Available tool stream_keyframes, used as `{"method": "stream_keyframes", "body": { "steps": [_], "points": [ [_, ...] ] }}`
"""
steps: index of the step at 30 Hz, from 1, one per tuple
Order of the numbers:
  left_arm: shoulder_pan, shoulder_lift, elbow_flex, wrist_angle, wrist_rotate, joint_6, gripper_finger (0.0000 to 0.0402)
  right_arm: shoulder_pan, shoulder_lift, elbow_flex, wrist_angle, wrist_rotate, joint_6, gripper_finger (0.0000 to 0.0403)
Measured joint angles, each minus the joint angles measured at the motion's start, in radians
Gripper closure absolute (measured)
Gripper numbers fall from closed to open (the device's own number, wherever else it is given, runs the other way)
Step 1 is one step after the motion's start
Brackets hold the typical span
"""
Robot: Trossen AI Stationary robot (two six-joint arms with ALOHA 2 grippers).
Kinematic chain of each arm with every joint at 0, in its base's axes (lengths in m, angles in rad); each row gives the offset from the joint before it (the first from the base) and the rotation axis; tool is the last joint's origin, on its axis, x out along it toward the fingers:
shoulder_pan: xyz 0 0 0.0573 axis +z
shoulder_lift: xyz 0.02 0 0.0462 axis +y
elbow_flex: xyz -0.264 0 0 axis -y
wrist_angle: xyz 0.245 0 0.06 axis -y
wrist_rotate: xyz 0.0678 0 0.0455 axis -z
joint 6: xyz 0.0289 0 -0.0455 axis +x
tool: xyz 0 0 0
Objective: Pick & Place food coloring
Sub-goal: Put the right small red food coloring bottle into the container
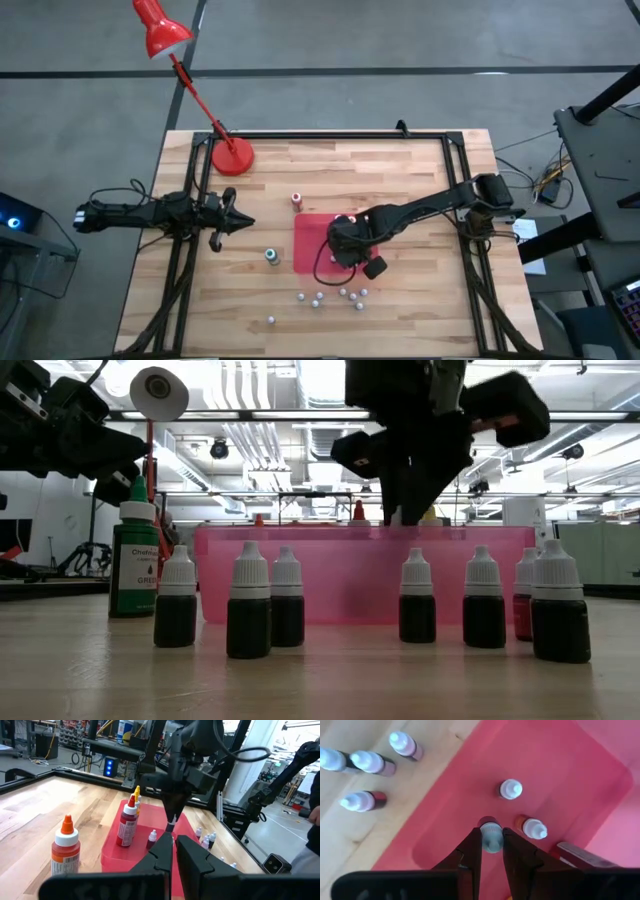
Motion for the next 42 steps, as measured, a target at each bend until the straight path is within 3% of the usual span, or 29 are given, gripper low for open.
{"method": "stream_keyframes", "body": {
  "steps": [17, 25, 42],
  "points": [
    [0.0, 0.0, 0.0, 0.0, 0.0, 0.0, 0.0402, 0.005, 0.0, -0.015, 0.044, 0.012, 0.04, 0.0349],
    [0.0, 0.0, 0.0, 0.0, 0.0, 0.0, 0.0402, 0.005, 0.0, -0.01, 0.048, 0.004, 0.216, 0.0349],
    [0.0, 0.0, 0.0, 0.0, 0.0, 0.0, 0.0402, 0.011, 0.028, 0.046, 0.011, -0.04, 0.017, 0.0349]
  ]
}}
